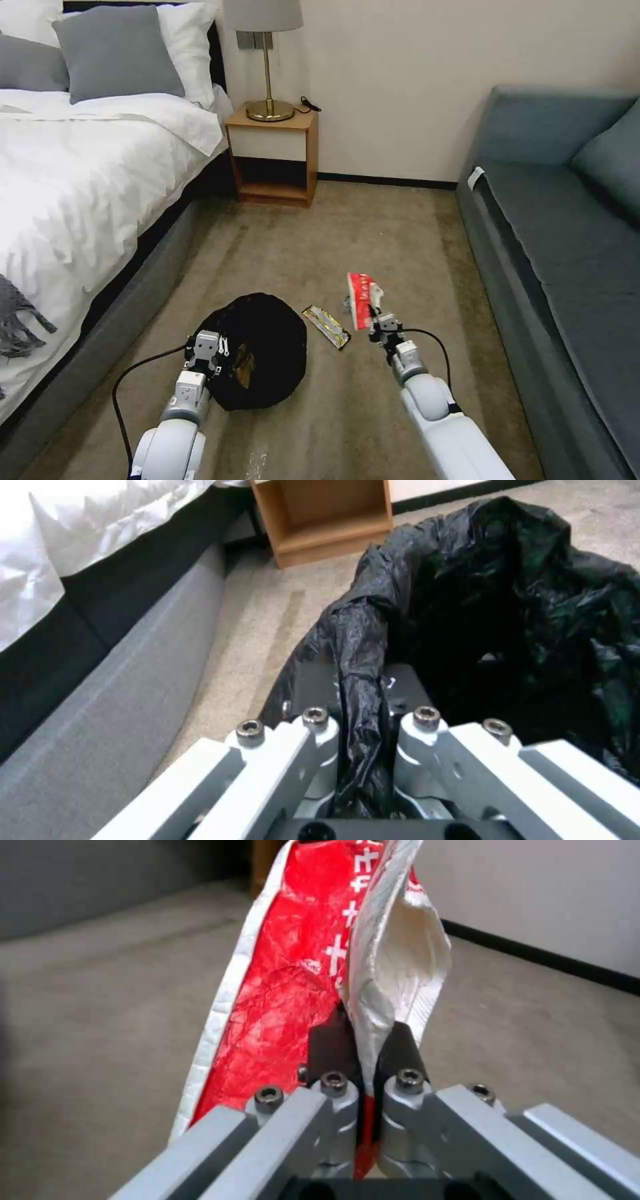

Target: Pick up the trash bin, then pick up the garbage on the floor and place it into the trash bin.

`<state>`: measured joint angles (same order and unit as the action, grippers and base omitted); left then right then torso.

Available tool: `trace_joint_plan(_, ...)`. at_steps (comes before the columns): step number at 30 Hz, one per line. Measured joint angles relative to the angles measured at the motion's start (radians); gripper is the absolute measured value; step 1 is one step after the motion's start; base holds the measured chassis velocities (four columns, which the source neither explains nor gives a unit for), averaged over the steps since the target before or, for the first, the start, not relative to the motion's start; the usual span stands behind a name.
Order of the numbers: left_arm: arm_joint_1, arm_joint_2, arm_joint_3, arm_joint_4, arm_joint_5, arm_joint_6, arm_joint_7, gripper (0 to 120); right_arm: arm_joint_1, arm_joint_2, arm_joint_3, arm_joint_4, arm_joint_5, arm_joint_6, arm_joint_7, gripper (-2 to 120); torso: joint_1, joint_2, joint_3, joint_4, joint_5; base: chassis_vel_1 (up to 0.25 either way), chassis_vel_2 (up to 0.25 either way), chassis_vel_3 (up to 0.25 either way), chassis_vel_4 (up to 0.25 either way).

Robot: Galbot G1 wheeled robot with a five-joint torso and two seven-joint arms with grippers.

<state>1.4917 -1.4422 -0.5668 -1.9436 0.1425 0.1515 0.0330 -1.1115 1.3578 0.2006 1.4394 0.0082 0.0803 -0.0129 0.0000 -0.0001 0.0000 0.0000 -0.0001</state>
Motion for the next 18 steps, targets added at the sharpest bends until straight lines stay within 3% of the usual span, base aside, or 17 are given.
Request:
trace_joint_plan(2,0.004,-0.002,0.0,-0.001,0.0,0.0,0.0,5,-0.047,-0.003,-0.056,0.101,0.011,-0.042,0.007,0,0.0,0.0,0.0,-0.0001,0.0001,0.0,0.0,0.0,0.0)
trace_joint_plan(10,0.008,-0.005,-0.001,0.001,0.001,-0.004,0.0,5,-0.148,-0.008,-0.158,0.259,-0.009,-0.091,0.013,0,0.0,0.0,0.0,-0.0001,0.0,0.0,0.0,0.0,0.0)
trace_joint_plan(18,0.011,-0.01,0.002,0.002,0.004,-0.01,-0.002,5,-0.199,0.002,-0.237,0.276,-0.077,-0.097,0.015,0,0.0,0.0,0.0,0.0,0.0,0.0,0.0,0.0,0.0)
